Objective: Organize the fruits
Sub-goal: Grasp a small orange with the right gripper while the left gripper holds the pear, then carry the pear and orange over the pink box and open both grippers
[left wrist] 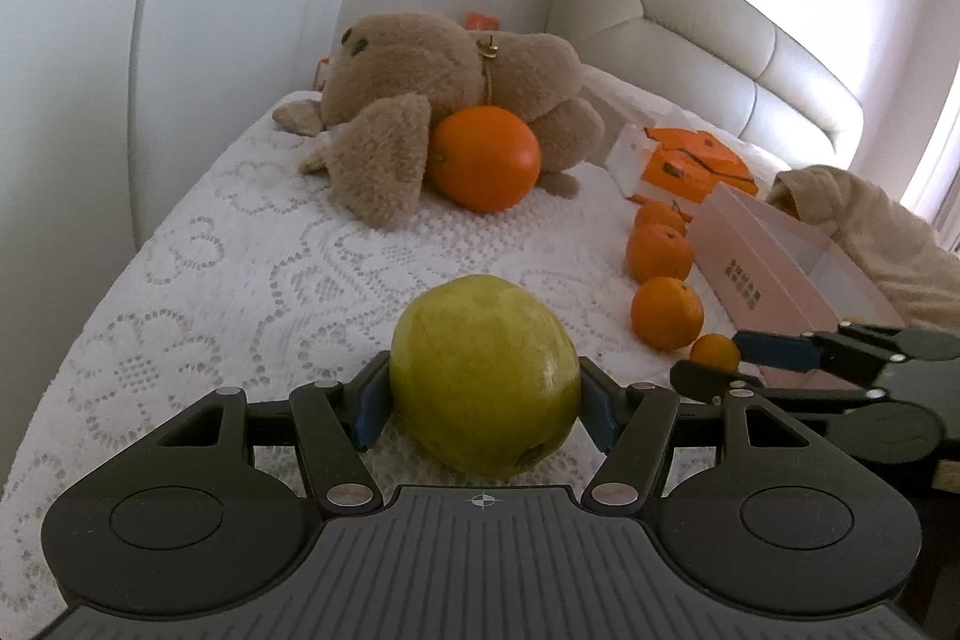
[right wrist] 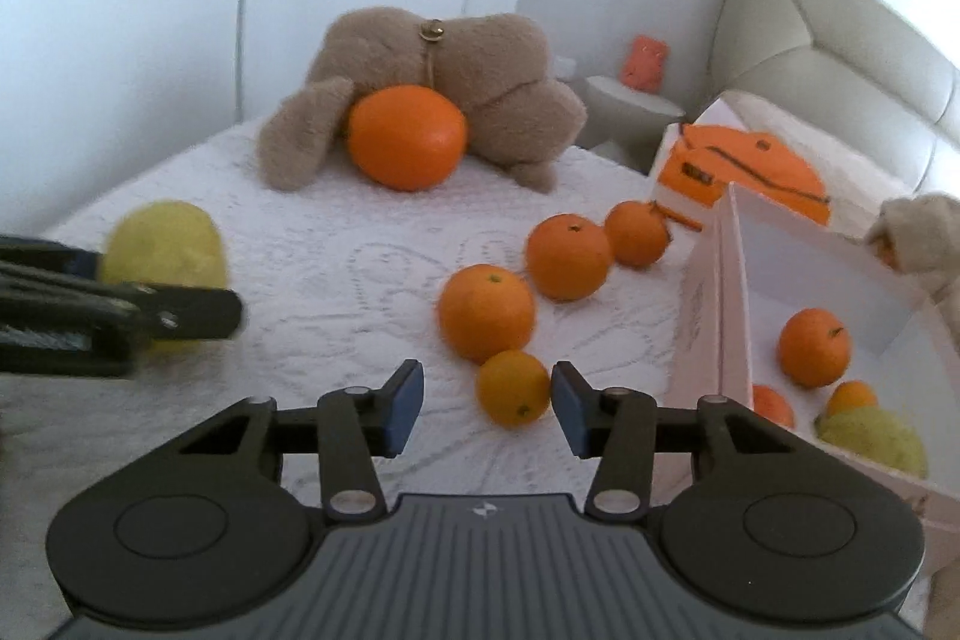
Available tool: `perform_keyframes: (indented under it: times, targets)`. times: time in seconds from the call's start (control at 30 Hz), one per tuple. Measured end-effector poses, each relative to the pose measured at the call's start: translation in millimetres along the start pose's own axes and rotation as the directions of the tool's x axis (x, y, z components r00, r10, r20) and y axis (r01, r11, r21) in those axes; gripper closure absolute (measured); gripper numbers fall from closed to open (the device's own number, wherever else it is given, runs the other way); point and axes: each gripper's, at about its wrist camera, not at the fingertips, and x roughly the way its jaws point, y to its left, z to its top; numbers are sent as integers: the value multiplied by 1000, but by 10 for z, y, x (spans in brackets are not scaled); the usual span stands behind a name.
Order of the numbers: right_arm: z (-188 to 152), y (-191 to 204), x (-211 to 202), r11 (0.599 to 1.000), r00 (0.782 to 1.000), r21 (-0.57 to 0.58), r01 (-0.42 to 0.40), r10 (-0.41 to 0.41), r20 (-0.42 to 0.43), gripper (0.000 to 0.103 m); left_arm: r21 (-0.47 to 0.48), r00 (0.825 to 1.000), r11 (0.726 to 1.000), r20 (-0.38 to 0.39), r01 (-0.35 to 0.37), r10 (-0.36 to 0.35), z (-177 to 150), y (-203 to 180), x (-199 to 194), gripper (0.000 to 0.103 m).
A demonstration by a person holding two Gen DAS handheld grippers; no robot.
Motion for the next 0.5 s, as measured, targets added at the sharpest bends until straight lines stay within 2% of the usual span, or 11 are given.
perform_keyframes:
  times: [0.13,0.17,0.2,0.5]
  targets:
    - [-21,-46,70,1000,1000,20,16,-15,-22,58,2,1000,1000,0,-2,2,-4,-9,4,35]
    - [-17,-50,61,1000,1000,21,7,-7,-26,70,0,1000,1000,0,-1,1,-5,-7,2,35]
    - [-11,-52,50,1000,1000,21,2,-1,-30,75,-2,1000,1000,0,0,0,-5,-10,4,35]
    - [-78,-164,-256,989,994,111,-101,104,-27,75,1,1000,1000,-1,-2,2,-6,-9,7,35]
